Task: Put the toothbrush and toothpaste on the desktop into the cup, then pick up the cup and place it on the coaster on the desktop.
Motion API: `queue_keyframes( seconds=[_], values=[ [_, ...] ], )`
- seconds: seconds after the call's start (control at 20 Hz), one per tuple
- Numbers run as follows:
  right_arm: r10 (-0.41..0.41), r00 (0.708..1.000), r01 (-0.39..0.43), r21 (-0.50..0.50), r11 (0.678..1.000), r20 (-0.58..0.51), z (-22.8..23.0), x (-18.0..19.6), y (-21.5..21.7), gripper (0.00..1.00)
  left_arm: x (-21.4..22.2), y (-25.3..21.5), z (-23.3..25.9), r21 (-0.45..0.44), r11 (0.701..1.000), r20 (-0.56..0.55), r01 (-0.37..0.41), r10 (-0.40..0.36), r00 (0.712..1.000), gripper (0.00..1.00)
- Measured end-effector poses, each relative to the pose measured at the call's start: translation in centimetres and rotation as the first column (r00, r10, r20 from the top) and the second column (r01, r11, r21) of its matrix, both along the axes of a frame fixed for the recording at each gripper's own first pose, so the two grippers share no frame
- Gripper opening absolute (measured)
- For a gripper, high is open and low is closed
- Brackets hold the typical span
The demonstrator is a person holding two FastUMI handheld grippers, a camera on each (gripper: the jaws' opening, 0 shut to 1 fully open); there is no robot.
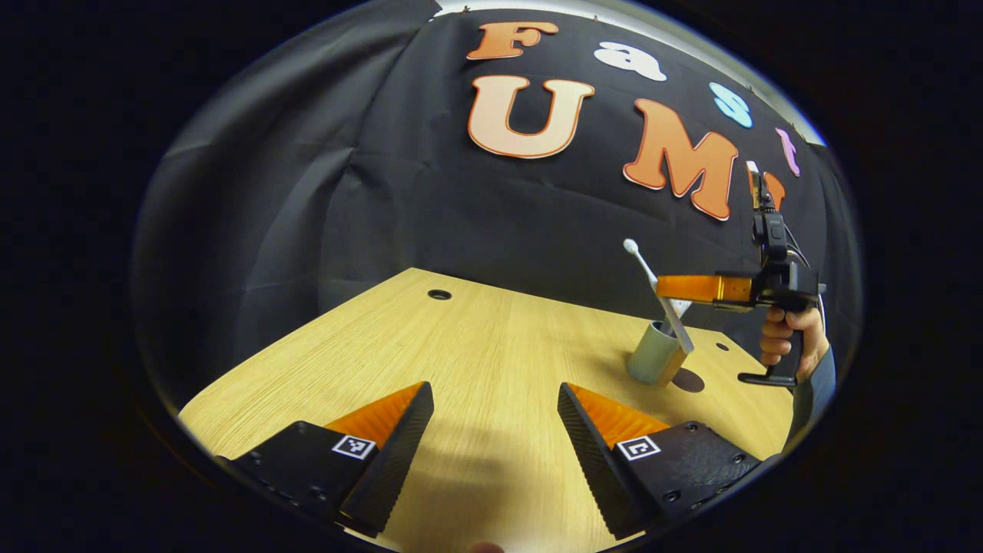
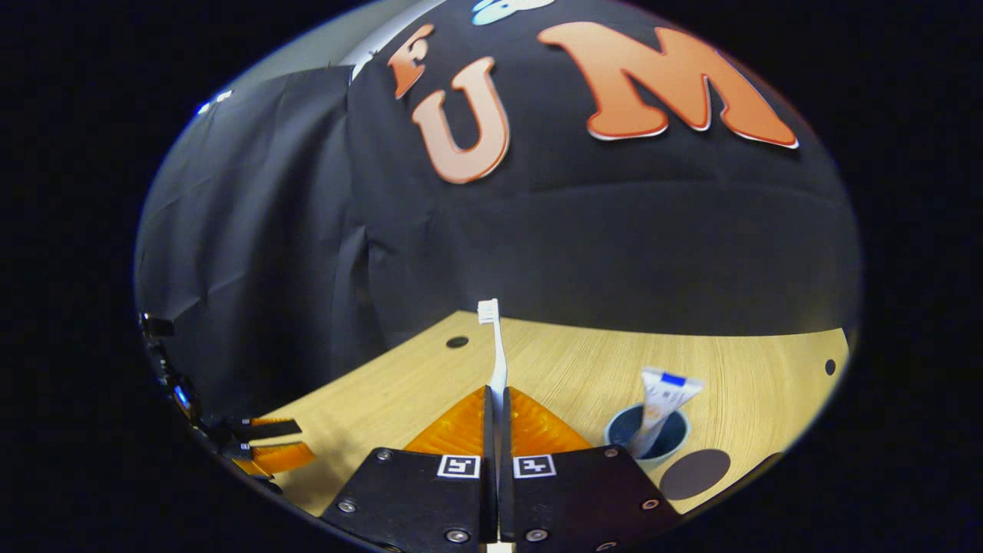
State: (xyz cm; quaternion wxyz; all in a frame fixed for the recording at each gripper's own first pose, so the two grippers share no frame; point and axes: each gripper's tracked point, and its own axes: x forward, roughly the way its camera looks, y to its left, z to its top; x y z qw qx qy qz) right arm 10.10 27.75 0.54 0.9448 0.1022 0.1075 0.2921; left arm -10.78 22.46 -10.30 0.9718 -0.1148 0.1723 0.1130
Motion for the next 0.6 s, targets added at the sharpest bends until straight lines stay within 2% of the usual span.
queue_keyframes(
  seconds=[0.15,0.3,0.6],
  values=[
    [-0.039,0.997,0.037,0.038,0.999,0.062,-0.2,-0.4,-0.8,0.02,0.9,-1.3,-0.1,0.018,1.000,-0.016,0.021,-0.021,1.000,0.98],
    [-0.028,0.994,0.017,0.104,0.994,0.103,-0.5,-1.6,-1.3,0.01,1.6,-2.1,-0.2,0.037,0.999,-0.029,0.038,-0.037,0.999,0.98],
    [-0.038,0.989,0.017,0.148,0.989,0.143,-1.0,-1.5,-1.6,0.02,2.6,-3.0,-0.6,0.047,0.998,-0.056,0.051,-0.048,0.997,0.98]
  ],
)
